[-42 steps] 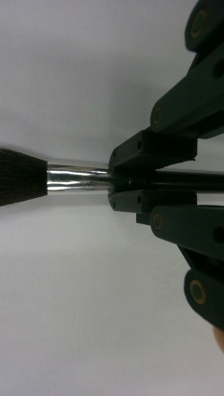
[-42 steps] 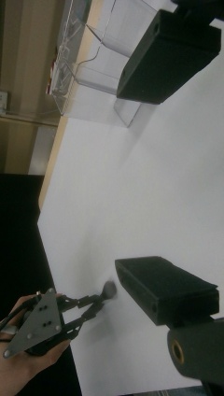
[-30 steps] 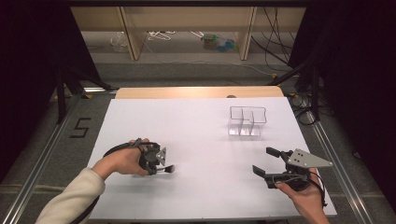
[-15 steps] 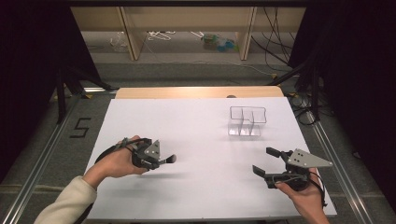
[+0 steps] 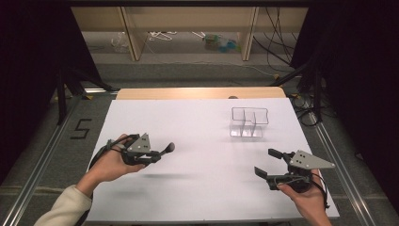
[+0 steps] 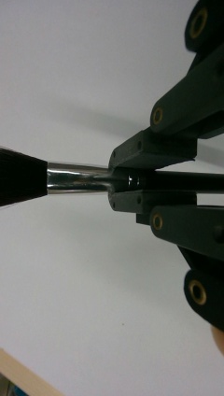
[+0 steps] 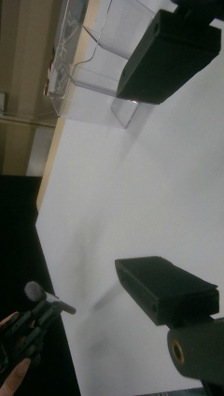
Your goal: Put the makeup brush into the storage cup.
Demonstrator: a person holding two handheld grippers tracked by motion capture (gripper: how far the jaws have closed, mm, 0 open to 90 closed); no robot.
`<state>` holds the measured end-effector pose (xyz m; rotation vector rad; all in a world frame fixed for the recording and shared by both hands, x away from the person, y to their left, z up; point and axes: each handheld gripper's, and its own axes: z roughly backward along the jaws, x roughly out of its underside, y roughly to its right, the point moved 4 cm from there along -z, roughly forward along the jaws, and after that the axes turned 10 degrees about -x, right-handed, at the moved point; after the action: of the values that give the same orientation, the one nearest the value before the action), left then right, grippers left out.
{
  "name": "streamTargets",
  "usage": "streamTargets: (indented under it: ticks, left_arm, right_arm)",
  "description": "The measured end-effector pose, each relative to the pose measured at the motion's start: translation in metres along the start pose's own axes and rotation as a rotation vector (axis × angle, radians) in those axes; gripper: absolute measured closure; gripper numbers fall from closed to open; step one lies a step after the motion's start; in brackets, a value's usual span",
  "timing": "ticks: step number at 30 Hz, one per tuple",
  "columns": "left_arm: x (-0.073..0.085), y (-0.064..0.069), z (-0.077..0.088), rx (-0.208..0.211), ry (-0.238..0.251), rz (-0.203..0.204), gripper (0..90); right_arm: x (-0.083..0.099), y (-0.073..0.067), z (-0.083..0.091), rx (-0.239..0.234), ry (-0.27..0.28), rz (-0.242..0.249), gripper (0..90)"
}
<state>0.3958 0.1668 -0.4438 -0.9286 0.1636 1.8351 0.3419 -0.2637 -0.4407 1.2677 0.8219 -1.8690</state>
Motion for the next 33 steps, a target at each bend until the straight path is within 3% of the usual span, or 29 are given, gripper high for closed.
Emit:
streamTargets:
  ticks: [1,2,4,5,6,9,10,13,17,18,20,27,28,33]
  left_arm:
    - [0.001,-0.001,0.002,-0.012,0.032,0.024,77.9]
    - [0.001,-0.001,0.002,-0.012,0.032,0.024,77.9]
    - [0.002,-0.002,0.002,-0.027,0.077,0.074,77.9]
    - [0.002,-0.003,0.003,-0.029,0.087,0.075,77.9]
    - [0.002,-0.003,0.003,-0.029,0.106,0.100,77.9]
    - [0.002,-0.003,0.003,-0.047,0.162,0.160,77.9]
    - [0.001,-0.002,0.003,-0.052,0.183,0.185,77.9]
    - [0.000,-0.002,0.004,-0.067,0.224,0.233,77.9]
    - [-0.005,-0.001,0.006,-0.083,0.314,0.308,77.9]
    - [-0.008,0.001,0.006,-0.079,0.356,0.357,77.9]
    - [-0.009,0.002,0.007,-0.079,0.375,0.364,77.9]
    - [-0.019,0.010,0.007,-0.061,0.467,0.470,77.9]
    - [-0.019,0.011,0.007,-0.065,0.465,0.476,77.9]
    - [-0.022,0.016,0.001,-0.059,0.486,0.484,77.9]
  right_arm:
    - [0.000,0.000,0.000,0.000,-0.003,-0.001,16.1]
    - [0.000,0.000,0.000,0.000,0.001,0.000,16.1]
    - [0.000,-0.001,-0.002,-0.012,0.014,-0.007,16.0]
    - [0.000,-0.001,-0.002,-0.012,0.014,-0.007,16.0]
    - [0.000,0.000,-0.002,-0.011,0.016,-0.004,16.1]
    - [0.000,0.000,0.002,0.003,-0.024,-0.004,16.0]
    - [0.000,-0.001,-0.002,-0.015,0.015,-0.010,16.1]
    - [0.000,0.000,-0.002,-0.015,0.018,-0.007,16.1]
    - [0.000,0.000,-0.001,-0.010,0.014,0.001,16.1]
    - [0.000,0.000,-0.002,-0.016,0.018,-0.007,16.1]
    - [0.000,-0.001,-0.002,-0.020,0.016,-0.009,16.1]
    - [0.000,-0.001,-0.002,-0.019,0.009,-0.011,16.1]
    - [0.000,0.001,-0.002,-0.006,0.016,0.019,16.1]
    - [-0.001,0.001,-0.002,-0.005,0.007,0.019,16.1]
